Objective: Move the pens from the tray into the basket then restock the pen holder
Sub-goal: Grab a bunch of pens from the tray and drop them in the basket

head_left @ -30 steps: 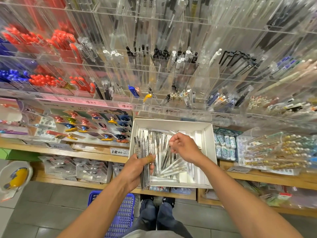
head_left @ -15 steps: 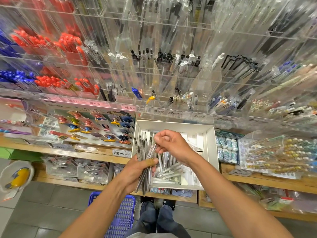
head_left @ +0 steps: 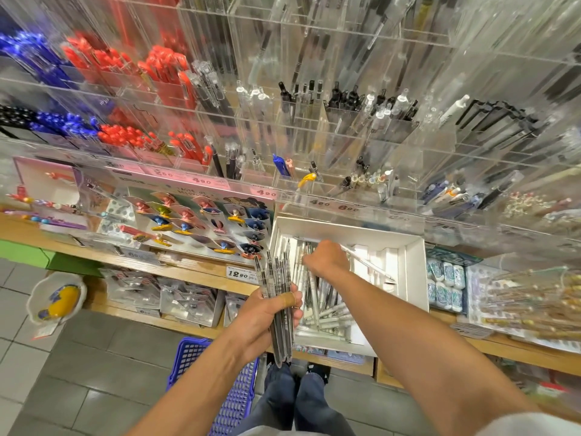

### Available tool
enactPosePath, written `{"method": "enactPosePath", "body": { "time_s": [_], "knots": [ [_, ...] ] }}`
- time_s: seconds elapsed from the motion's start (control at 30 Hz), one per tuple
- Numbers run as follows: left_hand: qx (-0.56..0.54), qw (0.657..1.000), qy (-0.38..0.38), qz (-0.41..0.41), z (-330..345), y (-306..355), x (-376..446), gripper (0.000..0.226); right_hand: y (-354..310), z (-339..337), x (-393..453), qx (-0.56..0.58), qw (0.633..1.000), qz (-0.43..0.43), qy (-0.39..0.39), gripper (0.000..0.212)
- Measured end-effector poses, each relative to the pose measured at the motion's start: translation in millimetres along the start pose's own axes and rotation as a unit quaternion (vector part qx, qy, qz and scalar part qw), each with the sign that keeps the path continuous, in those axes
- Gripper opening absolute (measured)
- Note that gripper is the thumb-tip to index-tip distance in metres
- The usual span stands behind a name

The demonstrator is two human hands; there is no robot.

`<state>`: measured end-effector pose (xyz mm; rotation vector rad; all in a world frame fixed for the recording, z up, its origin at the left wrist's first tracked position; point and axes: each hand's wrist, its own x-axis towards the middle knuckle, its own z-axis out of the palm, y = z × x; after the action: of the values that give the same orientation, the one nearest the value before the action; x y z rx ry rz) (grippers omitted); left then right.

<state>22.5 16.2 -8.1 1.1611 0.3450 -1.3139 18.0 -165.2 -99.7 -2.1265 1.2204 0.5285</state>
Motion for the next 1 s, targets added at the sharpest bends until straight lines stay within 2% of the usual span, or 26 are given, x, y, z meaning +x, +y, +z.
{"method": "enactPosePath", "body": {
  "time_s": [0.13, 0.33, 0.43, 0.5, 0.57, 0.7, 0.8, 0.9, 1.0],
  "knots": [
    [-0.002, 1.0, 0.01, 0.011, 1, -1, 6, 0.043, 8, -13, -11, 0.066, 0.997, -0.031, -0.028, 0.029],
    [-0.023, 0.999, 0.013, 0.017, 9, -2, 13, 0.051, 33, -45, -53, 0.186, 0.972, -0.135, 0.041, 0.012],
    [-0.025, 1.0, 0.008, 0.012, 13, -1, 18, 0.071, 40, -61, -77, 0.288, 0.945, -0.136, 0.076, 0.013],
    [-0.007, 1.0, 0.005, 0.013, 13, -1, 21, 0.076, 46, -67, -94, 0.332, 0.934, -0.123, 0.053, 0.013],
    [0.017, 1.0, -0.003, 0.012, 15, -1, 23, 0.075, 52, -66, -112, 0.359, 0.925, -0.123, -0.002, 0.014],
    [0.046, 0.998, -0.037, -0.014, 14, -7, 24, 0.079, 50, -52, -135, 0.425, 0.896, -0.094, -0.083, 0.026],
    [0.031, 0.995, -0.088, -0.048, 8, -16, 23, 0.063, 49, -40, -139, 0.467, 0.876, -0.075, -0.094, 0.034],
    [0.005, 0.99, -0.128, -0.055, 2, -19, 24, 0.045, 50, -34, -138, 0.488, 0.864, -0.064, -0.101, 0.031],
    [0.034, 0.989, -0.133, -0.059, 4, -13, 24, 0.047, 46, -29, -135, 0.498, 0.861, -0.05, -0.094, 0.034]
  ]
}}
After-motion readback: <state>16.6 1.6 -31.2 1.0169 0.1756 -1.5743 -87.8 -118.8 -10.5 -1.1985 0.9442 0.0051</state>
